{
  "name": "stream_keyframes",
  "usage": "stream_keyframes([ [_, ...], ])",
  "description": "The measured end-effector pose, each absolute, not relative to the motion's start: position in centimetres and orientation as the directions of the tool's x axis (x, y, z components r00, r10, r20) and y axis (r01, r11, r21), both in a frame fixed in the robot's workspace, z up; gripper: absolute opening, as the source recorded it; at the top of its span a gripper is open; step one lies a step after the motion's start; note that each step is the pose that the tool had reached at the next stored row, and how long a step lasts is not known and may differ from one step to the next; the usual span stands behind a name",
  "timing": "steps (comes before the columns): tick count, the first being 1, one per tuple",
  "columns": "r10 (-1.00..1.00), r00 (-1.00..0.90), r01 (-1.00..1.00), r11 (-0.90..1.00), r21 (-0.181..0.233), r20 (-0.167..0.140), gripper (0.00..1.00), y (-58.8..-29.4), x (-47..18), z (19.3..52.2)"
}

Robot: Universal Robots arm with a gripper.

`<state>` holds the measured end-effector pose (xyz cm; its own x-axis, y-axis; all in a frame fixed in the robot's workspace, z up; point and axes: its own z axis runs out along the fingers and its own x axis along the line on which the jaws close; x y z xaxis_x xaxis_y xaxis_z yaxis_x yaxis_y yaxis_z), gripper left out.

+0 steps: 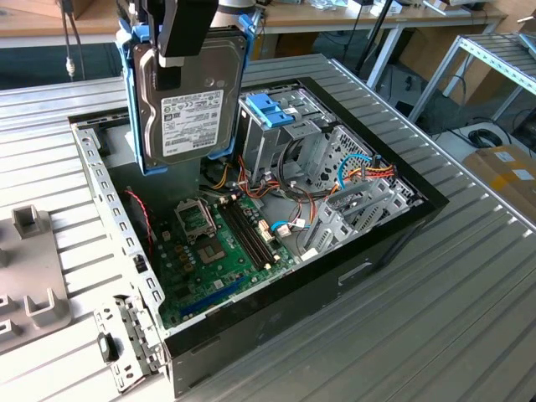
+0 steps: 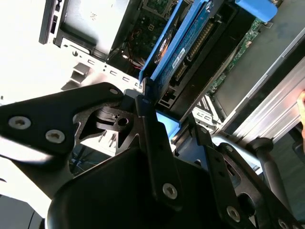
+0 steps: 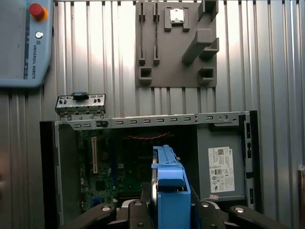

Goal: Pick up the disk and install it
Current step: 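Pick up the disk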

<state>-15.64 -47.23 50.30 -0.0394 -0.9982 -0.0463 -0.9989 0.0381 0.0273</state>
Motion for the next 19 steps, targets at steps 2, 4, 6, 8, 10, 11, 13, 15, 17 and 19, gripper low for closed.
stream_keyframes([
  [2, -0.998, -0.039, -0.999, 0.038, 0.027, -0.046, 0.37, -47.4, -15.6, 50.3],
  [4, -0.998, -0.039, -0.999, 0.038, 0.027, -0.046, 0.37, -47.6, -15.5, 50.3],
  [6, -0.998, -0.039, -0.999, 0.038, 0.027, -0.046, 0.37, -47.7, -15.5, 50.3],
  [8, -0.998, -0.039, -0.999, 0.038, 0.027, -0.046, 0.37, -47.8, -15.4, 50.2],
  [10, -0.998, -0.039, -0.999, 0.038, 0.027, -0.046, 0.37, -47.9, -15.4, 50.2],
  [11, -0.998, -0.039, -0.999, 0.038, 0.027, -0.046, 0.37, -48.0, -15.4, 50.2],
  [13, -0.998, -0.039, -0.999, 0.038, 0.027, -0.046, 0.37, -48.1, -15.3, 50.2],
  [15, -0.998, -0.039, -0.999, 0.038, 0.027, -0.046, 0.37, -48.2, -15.3, 50.2],
  [17, -0.998, -0.039, -0.999, 0.038, 0.027, -0.046, 0.37, -48.3, -15.3, 50.2],
  [19, -0.998, -0.039, -0.999, 0.038, 0.027, -0.046, 0.37, -48.4, -15.2, 50.2],
])
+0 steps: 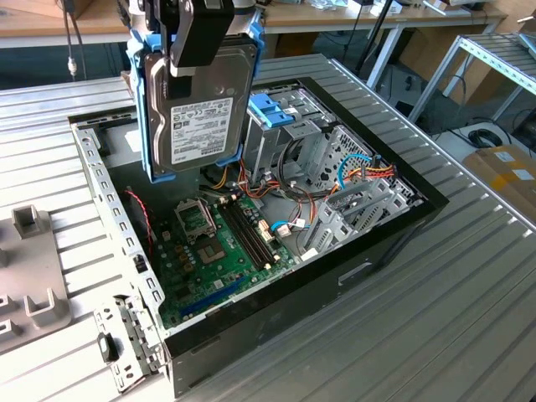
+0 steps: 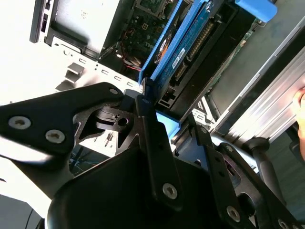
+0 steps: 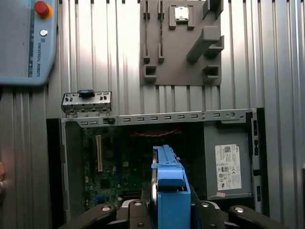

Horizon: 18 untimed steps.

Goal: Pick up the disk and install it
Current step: 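Pick up the disk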

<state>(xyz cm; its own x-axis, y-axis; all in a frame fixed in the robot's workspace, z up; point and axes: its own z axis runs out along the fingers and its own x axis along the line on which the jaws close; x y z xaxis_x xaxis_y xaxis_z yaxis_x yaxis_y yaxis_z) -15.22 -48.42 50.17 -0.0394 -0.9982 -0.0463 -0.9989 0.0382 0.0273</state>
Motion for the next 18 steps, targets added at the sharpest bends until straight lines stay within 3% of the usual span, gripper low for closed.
stream_keyframes([
  [18, -0.998, -0.039, -0.999, 0.038, 0.027, -0.046, 0.37, -49.7, -14.8, 50.0],
])
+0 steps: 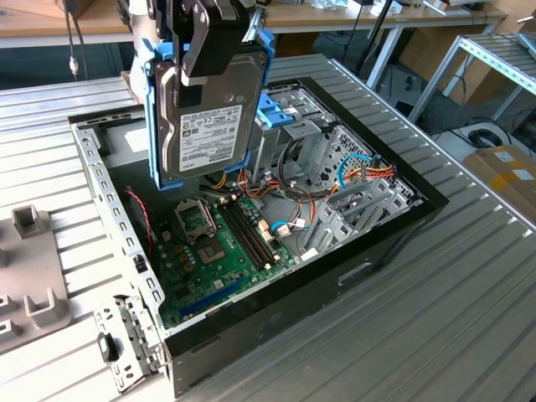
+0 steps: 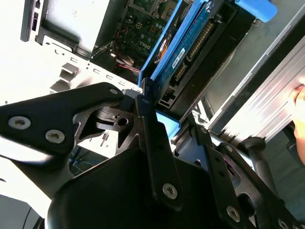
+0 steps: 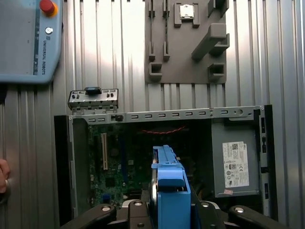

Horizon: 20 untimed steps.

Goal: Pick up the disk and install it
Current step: 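Pick up the disk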

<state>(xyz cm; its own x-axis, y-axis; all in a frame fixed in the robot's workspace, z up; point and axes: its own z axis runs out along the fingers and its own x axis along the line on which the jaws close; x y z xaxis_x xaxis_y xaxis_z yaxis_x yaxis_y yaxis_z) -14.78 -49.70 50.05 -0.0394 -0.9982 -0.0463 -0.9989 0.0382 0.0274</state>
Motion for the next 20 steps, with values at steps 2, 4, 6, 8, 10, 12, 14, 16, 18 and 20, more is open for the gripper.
stream_keyframes([
  [2, -0.998, -0.039, -0.999, 0.038, 0.027, -0.046, 0.37, -49.9, -14.8, 50.0],
  [4, -0.998, -0.039, -0.999, 0.038, 0.027, -0.046, 0.37, -50.1, -14.7, 50.0],
  [6, -0.998, -0.039, -0.999, 0.038, 0.027, -0.046, 0.37, -50.4, -14.7, 50.0],
  [8, -0.998, -0.039, -0.999, 0.038, 0.027, -0.046, 0.37, -50.6, -14.6, 50.0],
  [10, -0.998, -0.039, -0.999, 0.038, 0.027, -0.046, 0.37, -51.0, -14.5, 50.0],
  [12, -0.998, -0.039, -0.999, 0.038, 0.027, -0.046, 0.37, -51.2, -14.4, 49.9],
  [14, -0.998, -0.039, -0.999, 0.038, 0.027, -0.046, 0.37, -51.4, -14.3, 49.9],
  [16, -0.998, -0.039, -0.999, 0.038, 0.027, -0.046, 0.37, -51.5, -14.2, 49.9],
  [18, -0.998, -0.039, -0.999, 0.038, 0.027, -0.046, 0.37, -51.6, -14.2, 49.9],
  [20, -0.998, -0.039, -0.999, 0.038, 0.027, -0.046, 0.37, -51.8, -14.2, 49.9],
])
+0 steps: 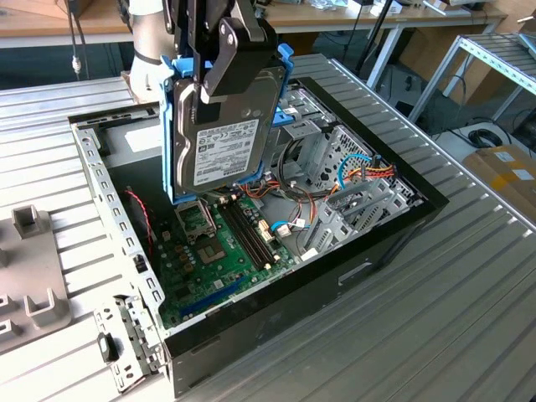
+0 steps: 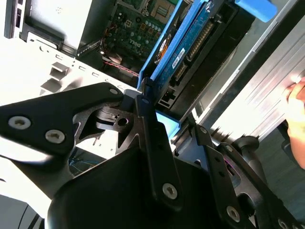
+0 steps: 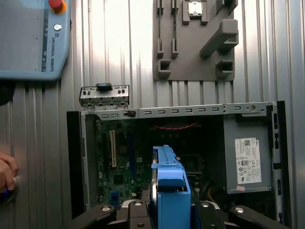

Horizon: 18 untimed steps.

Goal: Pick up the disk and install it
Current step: 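Pick up the disk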

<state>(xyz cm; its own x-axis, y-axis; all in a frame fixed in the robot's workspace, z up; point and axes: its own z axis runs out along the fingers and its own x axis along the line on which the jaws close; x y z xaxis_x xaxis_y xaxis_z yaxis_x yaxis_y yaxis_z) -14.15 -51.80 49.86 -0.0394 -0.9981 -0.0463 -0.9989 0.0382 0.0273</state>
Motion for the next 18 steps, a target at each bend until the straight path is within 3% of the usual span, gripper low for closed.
stream_keyframes([
  [18, -0.998, -0.039, -0.999, 0.038, 0.027, -0.046, 0.37, -52.58, -13.45, 49.73],
])
